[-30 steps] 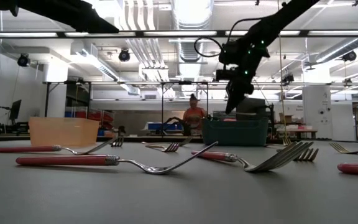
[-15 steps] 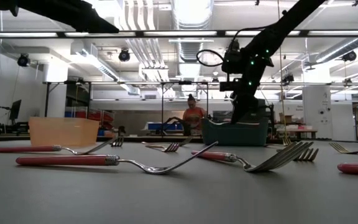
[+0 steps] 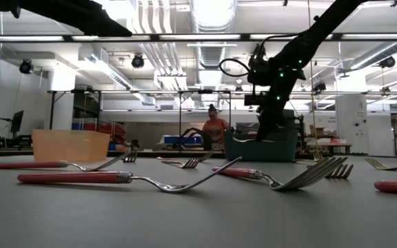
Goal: Sort silverware by color (type)
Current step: Put the orange fork into the blue bin
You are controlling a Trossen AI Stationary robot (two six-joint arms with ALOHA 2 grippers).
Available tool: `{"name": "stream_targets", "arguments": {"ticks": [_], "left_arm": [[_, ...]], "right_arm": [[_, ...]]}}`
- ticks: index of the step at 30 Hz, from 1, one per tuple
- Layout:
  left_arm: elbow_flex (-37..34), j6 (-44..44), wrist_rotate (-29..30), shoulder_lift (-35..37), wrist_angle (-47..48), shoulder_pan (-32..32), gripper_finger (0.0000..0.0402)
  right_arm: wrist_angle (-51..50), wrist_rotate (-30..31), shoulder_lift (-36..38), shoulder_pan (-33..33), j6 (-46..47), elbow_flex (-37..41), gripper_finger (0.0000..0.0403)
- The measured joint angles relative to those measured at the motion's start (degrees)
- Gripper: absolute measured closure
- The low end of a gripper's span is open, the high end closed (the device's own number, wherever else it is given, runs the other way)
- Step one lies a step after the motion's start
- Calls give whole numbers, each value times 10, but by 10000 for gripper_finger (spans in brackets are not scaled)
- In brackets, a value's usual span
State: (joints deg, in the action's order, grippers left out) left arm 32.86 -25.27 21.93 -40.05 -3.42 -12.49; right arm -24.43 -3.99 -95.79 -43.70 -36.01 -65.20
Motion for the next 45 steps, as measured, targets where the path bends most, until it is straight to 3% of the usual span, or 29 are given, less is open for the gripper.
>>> {"name": "stream_targets", "arguments": {"ticks": [12, 45], "left_arm": [[0, 0, 0, 0, 0, 0, 402], [0, 0, 0, 0, -4, 0, 402]], "right_arm": [[31, -1, 0, 0, 9, 36, 394], [43, -5, 0, 0, 13, 36, 394]]}}
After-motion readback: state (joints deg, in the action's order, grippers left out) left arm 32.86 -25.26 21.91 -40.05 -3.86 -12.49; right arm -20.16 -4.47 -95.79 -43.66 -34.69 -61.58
